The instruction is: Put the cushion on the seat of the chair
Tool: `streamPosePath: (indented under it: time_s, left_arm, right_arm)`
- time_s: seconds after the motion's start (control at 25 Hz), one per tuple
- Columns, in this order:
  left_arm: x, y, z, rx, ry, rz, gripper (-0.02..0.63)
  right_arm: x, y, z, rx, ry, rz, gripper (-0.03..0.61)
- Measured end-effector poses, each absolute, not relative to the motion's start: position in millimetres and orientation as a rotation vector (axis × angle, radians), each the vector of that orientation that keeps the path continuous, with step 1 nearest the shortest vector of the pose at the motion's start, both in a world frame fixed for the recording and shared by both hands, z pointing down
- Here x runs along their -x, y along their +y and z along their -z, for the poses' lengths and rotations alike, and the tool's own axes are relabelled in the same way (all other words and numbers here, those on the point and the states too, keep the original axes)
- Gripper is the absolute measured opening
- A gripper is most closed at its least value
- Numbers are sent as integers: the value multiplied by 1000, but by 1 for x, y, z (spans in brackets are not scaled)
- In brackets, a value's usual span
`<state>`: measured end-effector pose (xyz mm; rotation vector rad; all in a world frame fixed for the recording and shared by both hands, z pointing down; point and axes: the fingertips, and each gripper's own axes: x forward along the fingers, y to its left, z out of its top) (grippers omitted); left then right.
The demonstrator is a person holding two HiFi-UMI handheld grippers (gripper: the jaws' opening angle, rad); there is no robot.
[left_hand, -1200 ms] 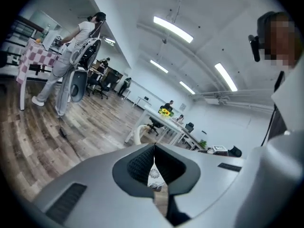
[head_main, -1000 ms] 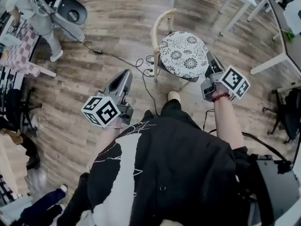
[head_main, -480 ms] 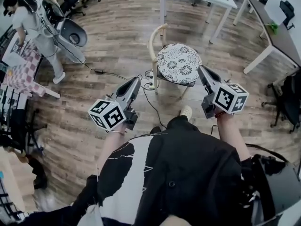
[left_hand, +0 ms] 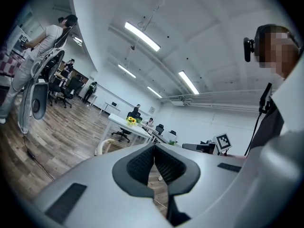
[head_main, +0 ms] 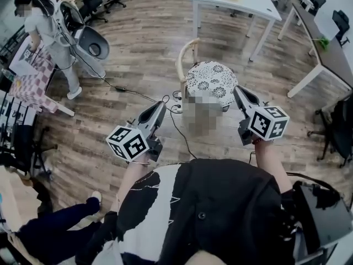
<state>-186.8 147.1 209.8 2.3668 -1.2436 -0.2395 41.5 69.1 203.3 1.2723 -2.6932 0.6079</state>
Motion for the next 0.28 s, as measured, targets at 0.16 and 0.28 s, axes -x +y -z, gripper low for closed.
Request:
streamPosePath:
  time_s: [0.16,0.28]
  left_arm:
    - [171,120,-224,-2354,-1265,234,15]
    - [157,97,-243,-2345,-1292,226,15]
  right_arm:
    - [-54,39,-217,-1232,-2688,-576,15]
    - [-64,16,-240,-1195,-2692,-571,15]
